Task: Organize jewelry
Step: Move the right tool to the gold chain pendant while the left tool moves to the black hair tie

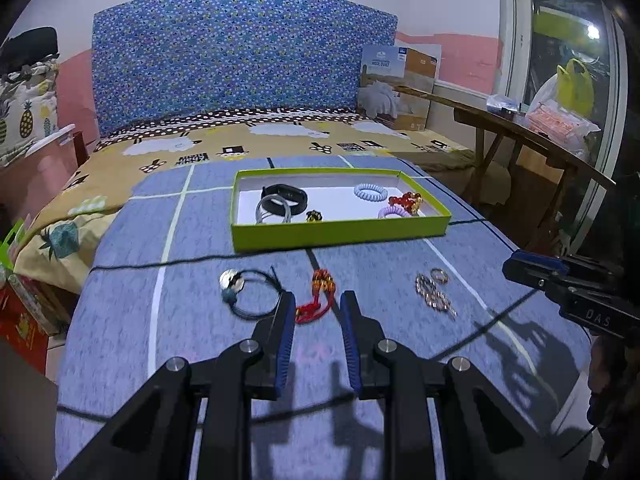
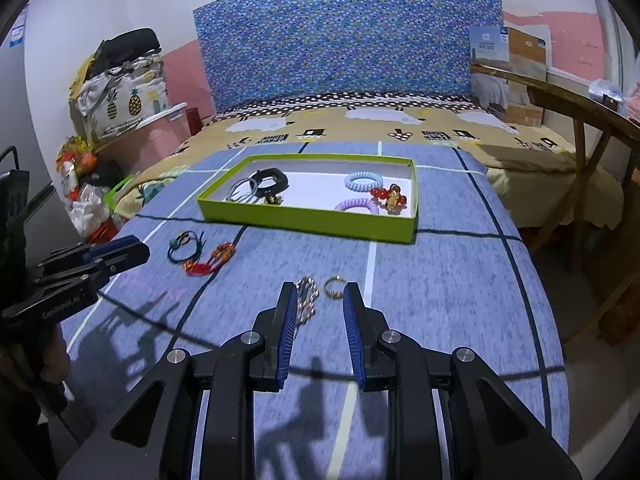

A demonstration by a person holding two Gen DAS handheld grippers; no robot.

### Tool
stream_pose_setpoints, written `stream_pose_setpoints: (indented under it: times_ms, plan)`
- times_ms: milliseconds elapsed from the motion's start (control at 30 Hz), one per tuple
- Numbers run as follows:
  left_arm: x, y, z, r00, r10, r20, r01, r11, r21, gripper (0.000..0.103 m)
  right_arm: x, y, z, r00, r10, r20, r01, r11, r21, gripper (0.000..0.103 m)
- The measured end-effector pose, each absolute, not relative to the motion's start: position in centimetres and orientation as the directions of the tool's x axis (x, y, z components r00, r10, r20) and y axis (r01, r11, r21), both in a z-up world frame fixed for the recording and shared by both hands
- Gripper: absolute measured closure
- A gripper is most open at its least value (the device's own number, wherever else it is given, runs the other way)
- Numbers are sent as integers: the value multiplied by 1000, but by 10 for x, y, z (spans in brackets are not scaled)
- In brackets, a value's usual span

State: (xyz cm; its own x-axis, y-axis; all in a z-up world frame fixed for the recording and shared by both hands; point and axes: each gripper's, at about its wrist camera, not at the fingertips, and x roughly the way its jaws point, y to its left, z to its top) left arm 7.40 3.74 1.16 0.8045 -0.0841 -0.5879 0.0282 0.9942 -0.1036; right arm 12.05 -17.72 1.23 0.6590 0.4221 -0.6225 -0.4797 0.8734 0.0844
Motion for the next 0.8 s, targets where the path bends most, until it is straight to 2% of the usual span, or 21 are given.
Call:
stream_pose_setpoints:
  times_ms: [333, 800]
  plan:
    - [48, 45, 5, 802, -67, -594, -4, 993, -117, 79, 103, -185, 6, 644, 427, -634, -473, 874, 108, 79]
    - [57, 47, -1, 786, -77, -613, -1, 992, -125, 78, 105, -177, -1, 622, 432, -654, -482, 869, 115, 79]
